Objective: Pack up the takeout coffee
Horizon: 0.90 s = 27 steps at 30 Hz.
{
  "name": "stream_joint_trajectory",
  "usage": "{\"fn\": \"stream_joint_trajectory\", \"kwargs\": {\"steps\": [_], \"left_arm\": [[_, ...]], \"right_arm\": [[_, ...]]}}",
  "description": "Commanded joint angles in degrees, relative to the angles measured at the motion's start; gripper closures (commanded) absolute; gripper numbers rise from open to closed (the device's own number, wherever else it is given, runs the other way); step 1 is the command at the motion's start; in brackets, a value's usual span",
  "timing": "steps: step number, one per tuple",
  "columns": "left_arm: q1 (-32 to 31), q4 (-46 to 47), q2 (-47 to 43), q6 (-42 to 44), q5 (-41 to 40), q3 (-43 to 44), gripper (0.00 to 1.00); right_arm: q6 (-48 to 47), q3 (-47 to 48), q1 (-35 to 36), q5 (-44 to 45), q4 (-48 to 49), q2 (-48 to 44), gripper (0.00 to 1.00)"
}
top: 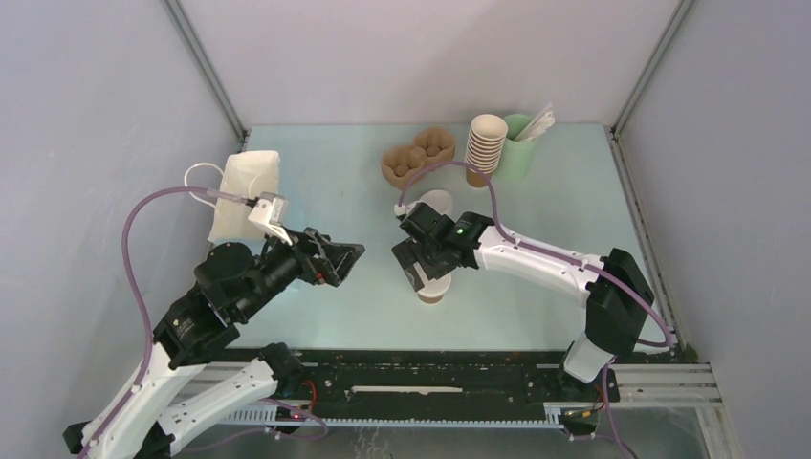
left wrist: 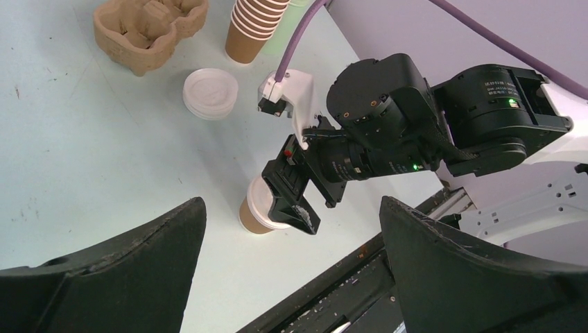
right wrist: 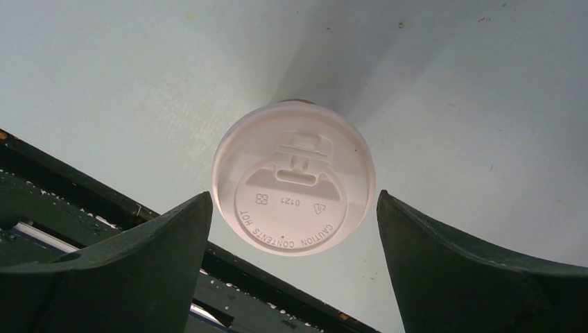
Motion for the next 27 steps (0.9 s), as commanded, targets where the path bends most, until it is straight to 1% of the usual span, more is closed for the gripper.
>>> {"fn": "stream_joint_trajectory", "kwargs": {"steps": [1,11,21,27], "left_arm": [[-0.1,0.9,0.8,1.4,-0.5,1.1,0.0],[-0.1,0.7,1.1,1.0,-0.1,1.3,0.0],[-0.1,0.8,1.6,1.0,-0.2,1.2,0.0],[-0.1,1.1,2.0,1.0,0.4,1.2,0.0]], "right_arm": [[0.3,2.2,0.8,0.3,-0.5,0.4,0.02],[0.3,2.1,1.0,0.0,0.6,1.9,0.03],[1.0,1.9,1.0,1.6,0.2,0.7,0.18],[1.4,1.3,0.0,3.6,-1.1,-1.1,0.21]]}}
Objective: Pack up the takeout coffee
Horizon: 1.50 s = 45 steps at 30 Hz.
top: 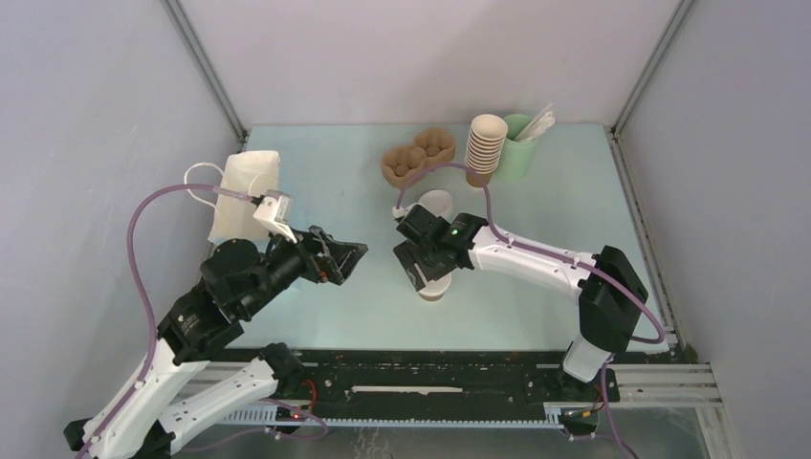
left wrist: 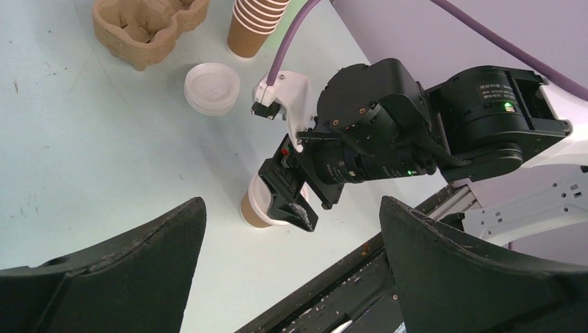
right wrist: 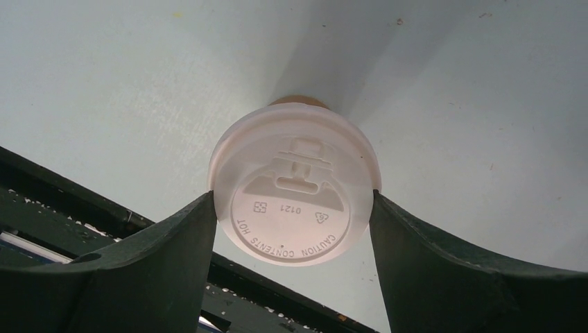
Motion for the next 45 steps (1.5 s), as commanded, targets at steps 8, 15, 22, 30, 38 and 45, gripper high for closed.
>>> {"fn": "stream_joint_trajectory", "kwargs": {"steps": [8,15,22,30,38,45], "left_arm": [[-0.1,1.1,1.0,1.4,0.7,1.5,0.0],[-0.1,0.8,1.3,2.2,1.4,1.8,0.0],[-0.1,-0.4,1.5,3.0,2.0,2.8,0.0],[-0.1,-1.9,0.5,3.4,1.4,2.9,0.0],[-0.1,-2.0,0.8,3.2,1.2,2.7,0.0],[-0.1,-3.9,1.5,2.2,1.2,3.4,0.0]], "right_arm": [[2.2,-7.4,-11.0,2.3,0.9,-9.6,0.23],[-0.4,-13.0,-33.3,-0.3,4.3,-15.6,0.23],[-2.5,-11.2,-48.3,-3.1,6.8,-14.3,0.23],[-3.5,-9.8,-52.2,-2.5,6.5,-10.2,0.21],[-3.9,-9.4,-52.0,-3.3,6.1,-9.3,0.11],[-3.8,-6.9,-51.8,-2.4,3.8,-12.1,0.0]]}}
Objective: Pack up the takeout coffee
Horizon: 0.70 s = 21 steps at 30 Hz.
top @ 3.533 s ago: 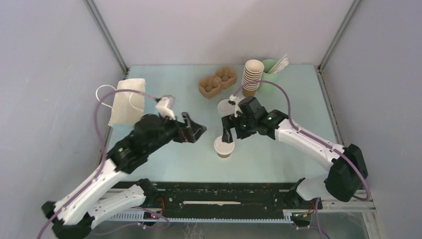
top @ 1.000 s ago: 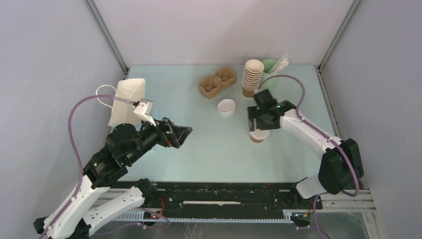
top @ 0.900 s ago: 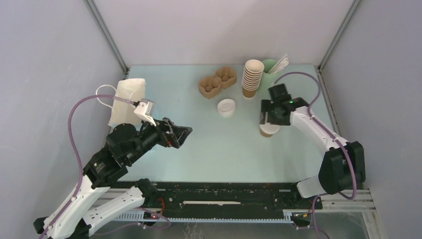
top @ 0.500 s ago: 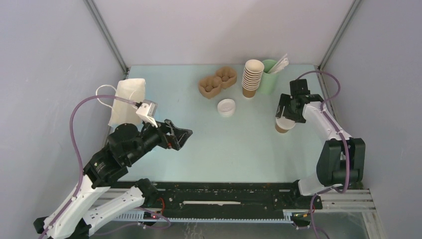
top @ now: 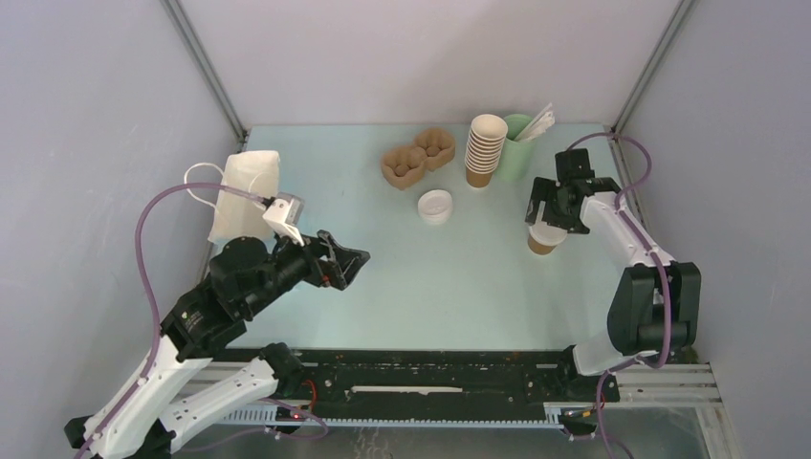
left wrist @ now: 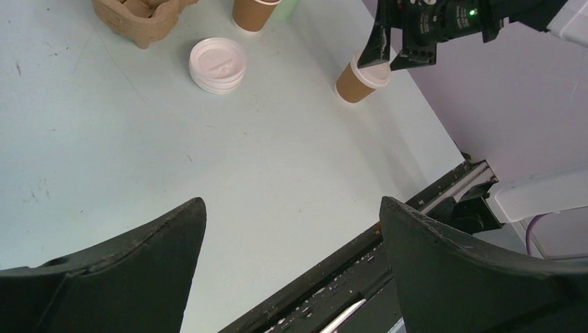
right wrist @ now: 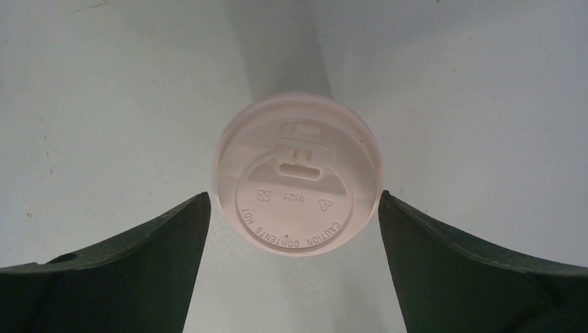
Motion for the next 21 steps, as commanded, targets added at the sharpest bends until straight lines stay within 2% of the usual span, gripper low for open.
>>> {"fn": "stream_joint_trajectory", "kwargs": {"steps": [1,6,11,13,17,21], "left_arm": [[-0.1,-1.7,0.5,0.3,-0.3,3.5,0.0],[-0.1,-5.9,2.7,1.0,-0.5,6.5,0.0],[-0.1,-9.7,10.1,1.3,0.1,12.5,0.0],[-0.4,-11.3,16.2,2.2,0.5,15.2,0.0],[-1.7,-12.9,27.1,3.5,-5.3,19.8,0.0],[-1.7,-12.5,39.9,7.9,-11.8,26.8,0.01]], "right_arm": [[-0.7,4.5,0.5,1.2,-1.7,-3.1,0.0],[-1.1,8.8,2.5,4.2,-5.5,-6.9,0.0],[-0.8,11.9,9.6,6.8,-8.0,-12.2,0.0],[0.0,12.0,14.2,6.1,-8.2,-14.4,0.0],[1.0,10.8,23.3,3.0,-8.1,-17.7,0.0],[2.3,7.1,26.7,-0.4,-6.8,-22.2,0.0]]}}
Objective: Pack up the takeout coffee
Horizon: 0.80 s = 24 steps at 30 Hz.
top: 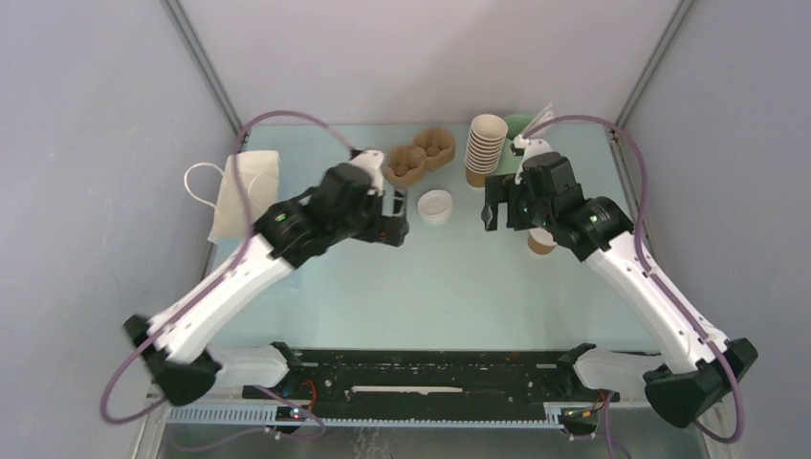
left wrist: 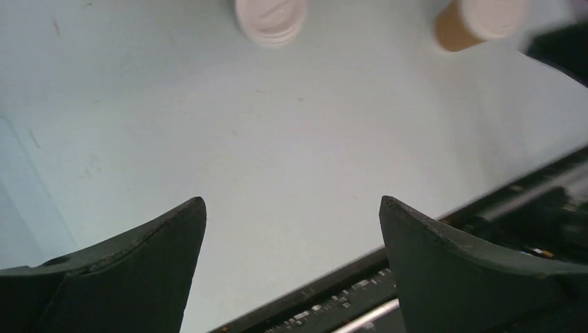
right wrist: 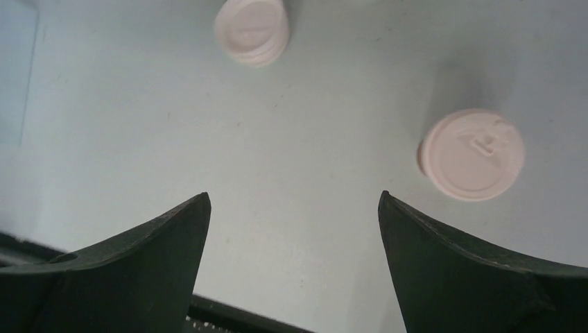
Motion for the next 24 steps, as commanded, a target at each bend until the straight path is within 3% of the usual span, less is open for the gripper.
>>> {"fn": "stream_joint_trajectory", "kwargs": {"steps": [1,5,13,18,24], "left_arm": [[-0.2,-0.3,13.1,6.9,-8.9,8.3,0.03],[3.7,0.7,26.9,10.2,-11.9,18.9,0.19],[11.9,0.1,52.5,18.9,-1.4,42.3,0.38],[15.7,-1.9,64.7,20.6,2.6,56.4,0.36],[16.7,1.8,68.4,21.3,9.2,56.1,0.3]], "right_arm": [[2.4,-4.4,1.9,-4.5,0.9,-5.6,0.0],[3.6,-11.0,0.5,-8.7,4.3,-11.6,0.0],[1.8,-18.1,-5.2,-19.2,7.6,-16.4,0.01],[0.7,-20.2,-5.2,-19.5,9.4,-18.0,0.01],[0.4,-20.5,-4.8,-20.2,10.5,-17.2,0.01]]}}
